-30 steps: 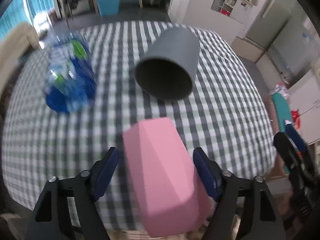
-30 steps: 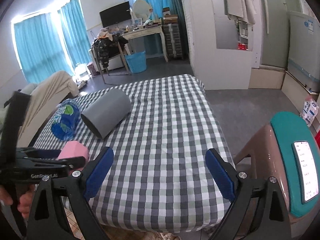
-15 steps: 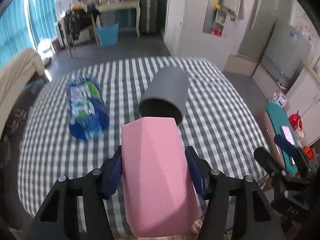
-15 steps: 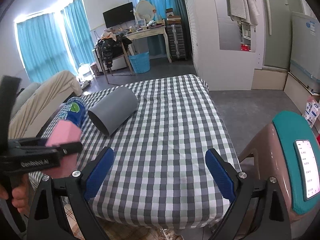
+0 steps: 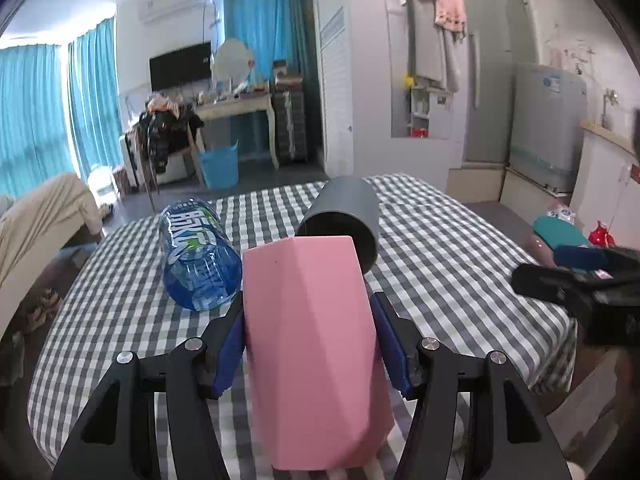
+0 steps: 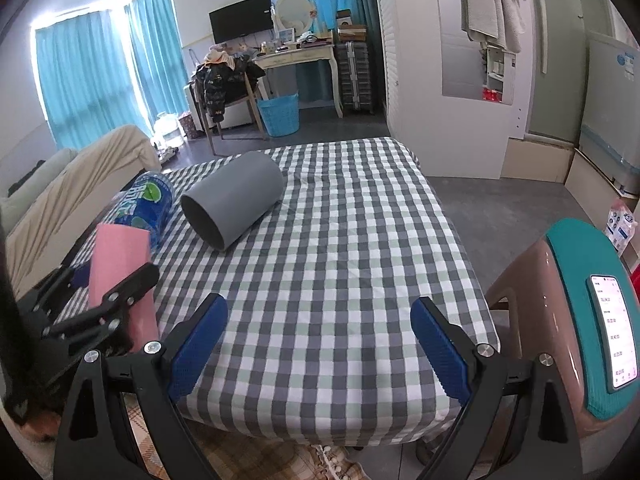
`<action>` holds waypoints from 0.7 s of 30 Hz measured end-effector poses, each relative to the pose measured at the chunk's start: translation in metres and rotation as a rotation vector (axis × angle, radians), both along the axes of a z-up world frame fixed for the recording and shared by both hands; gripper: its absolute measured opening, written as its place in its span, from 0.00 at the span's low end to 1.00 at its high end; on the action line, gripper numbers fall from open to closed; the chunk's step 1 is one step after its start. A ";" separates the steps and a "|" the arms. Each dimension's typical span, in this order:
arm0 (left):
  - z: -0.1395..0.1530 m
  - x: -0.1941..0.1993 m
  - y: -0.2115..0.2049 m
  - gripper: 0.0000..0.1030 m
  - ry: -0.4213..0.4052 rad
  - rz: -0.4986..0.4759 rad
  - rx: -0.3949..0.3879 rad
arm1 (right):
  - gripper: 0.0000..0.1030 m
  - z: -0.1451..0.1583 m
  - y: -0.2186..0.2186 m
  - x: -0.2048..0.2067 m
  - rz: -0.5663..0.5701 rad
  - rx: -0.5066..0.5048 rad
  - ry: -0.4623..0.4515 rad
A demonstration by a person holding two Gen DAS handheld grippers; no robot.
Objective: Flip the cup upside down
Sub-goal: 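Grasp the pink cup with the left gripper while the right gripper releases it, then rotate the pink cup with the left gripper, turning its rim downward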
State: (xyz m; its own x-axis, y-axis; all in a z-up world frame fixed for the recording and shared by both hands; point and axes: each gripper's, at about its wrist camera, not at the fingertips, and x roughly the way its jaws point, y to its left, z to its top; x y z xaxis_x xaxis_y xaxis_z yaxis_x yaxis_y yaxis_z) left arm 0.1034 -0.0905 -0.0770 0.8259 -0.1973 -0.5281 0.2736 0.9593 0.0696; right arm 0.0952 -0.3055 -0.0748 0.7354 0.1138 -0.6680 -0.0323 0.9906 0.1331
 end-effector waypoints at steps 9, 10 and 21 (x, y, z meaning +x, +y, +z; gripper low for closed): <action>-0.001 -0.027 0.006 0.59 0.096 -0.004 0.018 | 0.91 0.005 0.018 -0.005 0.031 -0.015 -0.008; -0.001 -0.028 0.007 0.59 0.110 -0.001 0.016 | 0.91 0.006 0.019 -0.006 0.031 -0.016 -0.009; 0.001 -0.021 0.010 0.59 0.175 0.029 -0.003 | 0.91 0.014 0.033 -0.018 0.051 -0.027 -0.027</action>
State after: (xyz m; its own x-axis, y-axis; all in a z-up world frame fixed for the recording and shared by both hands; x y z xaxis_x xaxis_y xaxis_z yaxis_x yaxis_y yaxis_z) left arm 0.0826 -0.0803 -0.0757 0.7265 -0.1762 -0.6642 0.2534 0.9672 0.0205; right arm 0.0768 -0.2725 -0.0608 0.7468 0.1335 -0.6516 -0.0861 0.9908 0.1043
